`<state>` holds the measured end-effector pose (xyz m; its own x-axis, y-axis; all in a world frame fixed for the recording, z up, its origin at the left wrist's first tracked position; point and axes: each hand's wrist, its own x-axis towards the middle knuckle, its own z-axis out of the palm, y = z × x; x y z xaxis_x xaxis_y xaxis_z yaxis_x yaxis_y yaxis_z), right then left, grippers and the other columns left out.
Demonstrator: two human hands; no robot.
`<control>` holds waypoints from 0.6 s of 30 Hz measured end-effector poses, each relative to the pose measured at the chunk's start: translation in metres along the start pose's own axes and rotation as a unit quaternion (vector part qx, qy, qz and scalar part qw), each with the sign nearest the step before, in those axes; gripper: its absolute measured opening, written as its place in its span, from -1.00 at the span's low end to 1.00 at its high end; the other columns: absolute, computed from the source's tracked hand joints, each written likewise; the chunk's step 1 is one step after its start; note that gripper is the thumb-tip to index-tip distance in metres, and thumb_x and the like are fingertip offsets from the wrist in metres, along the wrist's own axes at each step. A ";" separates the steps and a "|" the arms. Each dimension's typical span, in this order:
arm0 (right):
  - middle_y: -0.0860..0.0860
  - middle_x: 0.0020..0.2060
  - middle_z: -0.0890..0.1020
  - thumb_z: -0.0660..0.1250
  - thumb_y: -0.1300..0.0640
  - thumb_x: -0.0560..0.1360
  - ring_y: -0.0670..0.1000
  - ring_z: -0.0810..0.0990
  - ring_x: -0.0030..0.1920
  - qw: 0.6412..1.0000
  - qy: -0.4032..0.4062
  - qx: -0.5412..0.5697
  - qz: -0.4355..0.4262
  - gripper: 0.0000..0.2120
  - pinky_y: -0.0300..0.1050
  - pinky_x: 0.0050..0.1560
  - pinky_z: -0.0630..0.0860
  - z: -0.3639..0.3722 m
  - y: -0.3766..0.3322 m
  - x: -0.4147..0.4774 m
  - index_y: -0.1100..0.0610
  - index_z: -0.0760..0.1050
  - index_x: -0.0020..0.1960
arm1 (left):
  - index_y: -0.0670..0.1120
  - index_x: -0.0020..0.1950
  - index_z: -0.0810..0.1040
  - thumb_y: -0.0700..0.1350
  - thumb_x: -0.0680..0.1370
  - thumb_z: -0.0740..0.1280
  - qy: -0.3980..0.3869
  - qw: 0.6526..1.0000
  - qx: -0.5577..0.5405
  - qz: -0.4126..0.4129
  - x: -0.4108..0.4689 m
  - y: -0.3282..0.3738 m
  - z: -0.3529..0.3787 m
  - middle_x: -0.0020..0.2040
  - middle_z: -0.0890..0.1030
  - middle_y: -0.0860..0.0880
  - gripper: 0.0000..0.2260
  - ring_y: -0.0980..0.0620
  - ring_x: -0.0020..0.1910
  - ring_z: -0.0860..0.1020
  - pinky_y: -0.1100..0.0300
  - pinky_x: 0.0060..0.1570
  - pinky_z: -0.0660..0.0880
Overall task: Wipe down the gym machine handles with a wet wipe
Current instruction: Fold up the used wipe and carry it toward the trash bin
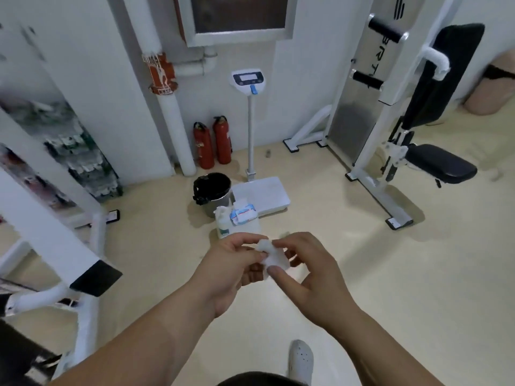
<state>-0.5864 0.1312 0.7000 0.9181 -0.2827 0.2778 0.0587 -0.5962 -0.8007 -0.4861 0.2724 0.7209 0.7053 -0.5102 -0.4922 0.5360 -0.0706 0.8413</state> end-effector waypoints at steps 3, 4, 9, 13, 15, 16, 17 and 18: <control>-0.15 0.00 0.57 0.52 0.06 0.43 -0.08 0.59 -0.05 0.998 -0.039 0.027 -0.029 -0.68 -0.31 -0.07 0.50 -0.021 0.032 0.053 -0.07 0.57 0.15 | -0.18 0.04 0.62 -0.42 0.54 0.27 0.033 0.997 -0.062 -0.019 0.039 0.026 0.025 -0.12 0.72 -0.21 -0.78 -0.10 -0.22 0.68 0.10 -0.18 0.60; -0.16 -0.04 0.57 0.52 0.06 0.43 -0.08 0.59 -0.10 0.998 -0.047 0.030 -0.040 -0.71 -0.28 -0.10 0.52 -0.026 0.043 0.074 -0.07 0.58 0.12 | -0.17 0.02 0.63 -0.43 0.54 0.26 0.044 0.997 -0.063 -0.019 0.053 0.034 0.032 -0.13 0.72 -0.20 -0.77 -0.10 -0.23 0.67 0.08 -0.15 0.60; -0.14 -0.22 0.54 0.53 0.26 0.39 -0.09 0.57 -0.23 0.994 -0.100 0.035 -0.040 -0.80 -0.41 -0.20 0.43 -0.033 0.089 0.168 0.02 0.59 -0.11 | -0.12 -0.07 0.70 -0.39 0.48 0.32 0.102 0.994 -0.037 -0.015 0.119 0.064 0.044 -0.06 0.72 -0.19 -0.76 -0.12 -0.12 0.68 0.00 -0.01 0.55; -0.16 -0.27 0.51 0.51 0.28 0.41 -0.09 0.54 -0.26 0.992 -0.116 0.046 -0.012 -0.80 -0.42 -0.24 0.39 -0.015 0.120 0.230 0.04 0.55 -0.19 | -0.13 -0.07 0.73 -0.19 0.38 0.40 0.103 0.994 -0.037 -0.014 0.171 0.089 0.030 -0.09 0.72 -0.13 -0.82 -0.04 -0.11 0.66 0.06 -0.03 0.50; -0.14 -0.23 0.54 0.49 0.26 0.44 -0.08 0.54 -0.26 0.991 -0.126 0.053 0.004 -0.82 -0.41 -0.23 0.39 -0.001 0.132 0.264 0.03 0.54 -0.17 | -0.17 -0.10 0.73 -0.21 0.47 0.41 0.109 0.993 -0.049 -0.012 0.207 0.098 0.017 -0.09 0.72 -0.14 -0.90 -0.02 -0.14 0.67 0.05 0.00 0.50; -0.14 -0.19 0.56 0.47 0.25 0.46 -0.07 0.54 -0.26 0.990 -0.132 0.056 0.012 -0.82 -0.41 -0.22 0.40 0.007 0.138 0.283 0.01 0.54 -0.14 | -0.17 -0.11 0.73 -0.25 0.52 0.38 0.112 0.992 -0.057 -0.014 0.227 0.102 0.009 -0.07 0.73 -0.18 -0.88 -0.04 -0.13 0.68 0.03 0.02 0.53; -0.14 -0.14 0.58 0.45 0.25 0.48 -0.08 0.55 -0.26 0.989 -0.135 0.056 0.018 -0.81 -0.41 -0.21 0.40 0.016 0.143 0.302 -0.02 0.53 -0.11 | -0.18 -0.11 0.73 -0.28 0.53 0.36 0.114 0.991 -0.067 -0.018 0.248 0.107 0.000 -0.04 0.73 -0.20 -0.86 -0.07 -0.11 0.69 0.03 0.02 0.55; -0.14 -0.11 0.58 0.43 0.27 0.49 -0.09 0.56 -0.25 0.989 -0.136 0.049 0.021 -0.79 -0.41 -0.20 0.41 0.026 0.147 0.321 -0.04 0.53 -0.08 | -0.18 -0.09 0.72 -0.30 0.54 0.36 0.113 0.991 -0.075 -0.024 0.271 0.113 -0.011 -0.02 0.72 -0.22 -0.86 -0.10 -0.10 0.69 0.03 0.01 0.57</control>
<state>-0.2730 -0.0282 0.6576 0.9912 -0.0860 0.1010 0.0435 -0.5085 -0.8600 -0.2295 0.1353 0.6806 0.7541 -0.3036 -0.5824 0.6221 0.0457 0.7816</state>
